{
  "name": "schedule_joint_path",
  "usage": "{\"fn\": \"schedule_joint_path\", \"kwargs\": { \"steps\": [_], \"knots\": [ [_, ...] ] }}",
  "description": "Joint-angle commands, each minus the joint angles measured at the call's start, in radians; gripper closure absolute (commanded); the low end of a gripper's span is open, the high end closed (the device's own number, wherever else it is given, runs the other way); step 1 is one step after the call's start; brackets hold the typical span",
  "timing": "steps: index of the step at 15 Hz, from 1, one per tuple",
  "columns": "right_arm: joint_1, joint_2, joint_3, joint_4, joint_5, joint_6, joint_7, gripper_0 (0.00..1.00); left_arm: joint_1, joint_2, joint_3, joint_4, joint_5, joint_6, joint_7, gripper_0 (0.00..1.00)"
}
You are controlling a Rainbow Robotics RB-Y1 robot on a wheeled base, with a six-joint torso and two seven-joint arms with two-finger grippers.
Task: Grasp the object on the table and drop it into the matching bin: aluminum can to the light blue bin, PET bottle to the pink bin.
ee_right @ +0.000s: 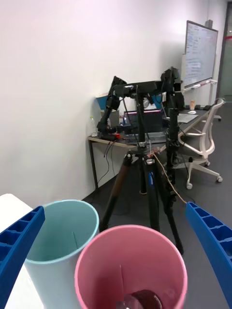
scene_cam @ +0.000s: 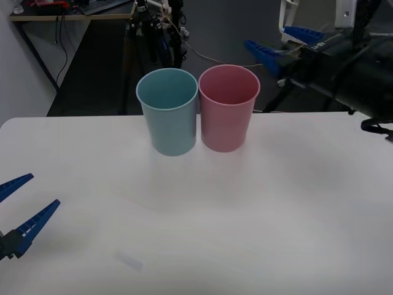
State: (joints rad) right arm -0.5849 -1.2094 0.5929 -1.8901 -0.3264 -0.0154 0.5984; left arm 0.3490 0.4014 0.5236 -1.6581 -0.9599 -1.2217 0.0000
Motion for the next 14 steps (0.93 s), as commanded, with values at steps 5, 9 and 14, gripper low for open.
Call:
{"fn": "schedule_joint_path", "kwargs": {
  "steps": [5, 9, 14],
  "knots": [
    [0.396, -0.019, -0.245, -0.078, 0.132, -0.166, -0.025, 0.0, 0.0, 0.0, 0.0, 0.0, 0.0, 0.0, 0.0, 0.0],
    [0.588, 0.045, -0.371, -0.089, 0.279, -0.236, -0.054, 0.0, 0.0, 0.0, 0.0, 0.0, 0.0, 0.0, 0.0, 0.0],
    [0.783, 0.11, -0.489, -0.087, 0.466, -0.359, -0.166, 0.0, 0.0, 0.0, 0.0, 0.0, 0.0, 0.0, 0.0, 0.0]
  ]
}}
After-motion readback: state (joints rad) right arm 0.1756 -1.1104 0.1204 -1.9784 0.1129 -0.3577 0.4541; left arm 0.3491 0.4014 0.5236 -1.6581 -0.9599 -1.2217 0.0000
